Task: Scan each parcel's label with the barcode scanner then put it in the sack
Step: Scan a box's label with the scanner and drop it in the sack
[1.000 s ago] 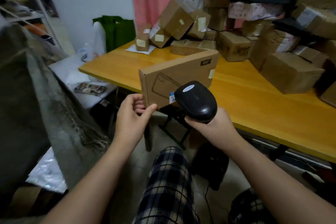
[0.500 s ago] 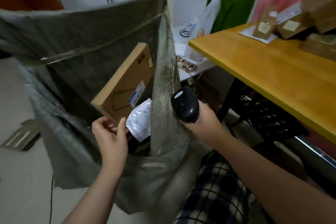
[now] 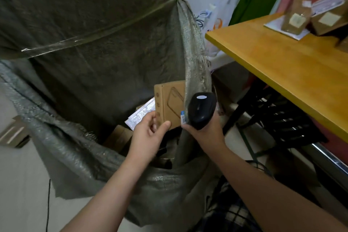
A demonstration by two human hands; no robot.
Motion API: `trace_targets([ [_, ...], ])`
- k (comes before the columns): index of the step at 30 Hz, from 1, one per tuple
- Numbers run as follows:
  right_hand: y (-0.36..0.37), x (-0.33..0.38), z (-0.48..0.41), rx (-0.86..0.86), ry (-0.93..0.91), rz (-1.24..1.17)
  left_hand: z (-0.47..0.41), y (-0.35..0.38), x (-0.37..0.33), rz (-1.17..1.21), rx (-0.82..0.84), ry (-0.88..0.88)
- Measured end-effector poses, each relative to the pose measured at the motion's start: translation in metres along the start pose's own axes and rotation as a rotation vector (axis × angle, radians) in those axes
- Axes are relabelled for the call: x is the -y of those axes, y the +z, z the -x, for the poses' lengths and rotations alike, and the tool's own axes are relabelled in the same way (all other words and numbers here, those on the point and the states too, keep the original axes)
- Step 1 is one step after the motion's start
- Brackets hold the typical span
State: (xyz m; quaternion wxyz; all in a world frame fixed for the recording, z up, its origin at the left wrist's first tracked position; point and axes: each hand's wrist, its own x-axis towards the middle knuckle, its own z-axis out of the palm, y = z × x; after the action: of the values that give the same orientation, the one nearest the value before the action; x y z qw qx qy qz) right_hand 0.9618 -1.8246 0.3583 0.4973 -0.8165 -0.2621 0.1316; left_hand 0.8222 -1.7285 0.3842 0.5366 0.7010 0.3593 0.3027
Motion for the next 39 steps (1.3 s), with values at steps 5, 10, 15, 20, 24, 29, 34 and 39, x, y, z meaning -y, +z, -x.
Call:
trace_targets([
  [5,-0.014,0.003,-0.012,-0.083,0.136,0.005,-0.016,-0.010,0.013,-0.242,-0.037,0.041],
  [10,-0.066,0.024,-0.002,-0.077,0.074,0.019,-0.047,-0.012,0.041,-0.769,0.017,-0.018],
  [15,-0.083,0.041,0.016,-0.069,0.040,-0.009,-0.063,-0.009,0.031,-1.103,0.109,0.006],
  [20,-0.082,0.045,0.029,-0.117,0.066,-0.132,-0.049,-0.021,0.011,-1.302,0.155,0.132],
  [24,-0.080,0.067,0.020,-0.055,0.126,-0.202,-0.031,-0.030,-0.003,-1.371,0.208,0.140],
  [29,-0.072,0.099,0.014,0.009,0.118,-0.433,-0.025,-0.029,-0.029,-1.371,0.196,0.163],
  [34,-0.077,0.079,0.024,0.032,0.184,-0.395,-0.015,-0.014,-0.055,-1.131,0.123,0.250],
  [39,-0.094,0.056,0.024,0.003,0.168,-0.306,-0.003,0.013,-0.077,-1.008,0.181,0.365],
])
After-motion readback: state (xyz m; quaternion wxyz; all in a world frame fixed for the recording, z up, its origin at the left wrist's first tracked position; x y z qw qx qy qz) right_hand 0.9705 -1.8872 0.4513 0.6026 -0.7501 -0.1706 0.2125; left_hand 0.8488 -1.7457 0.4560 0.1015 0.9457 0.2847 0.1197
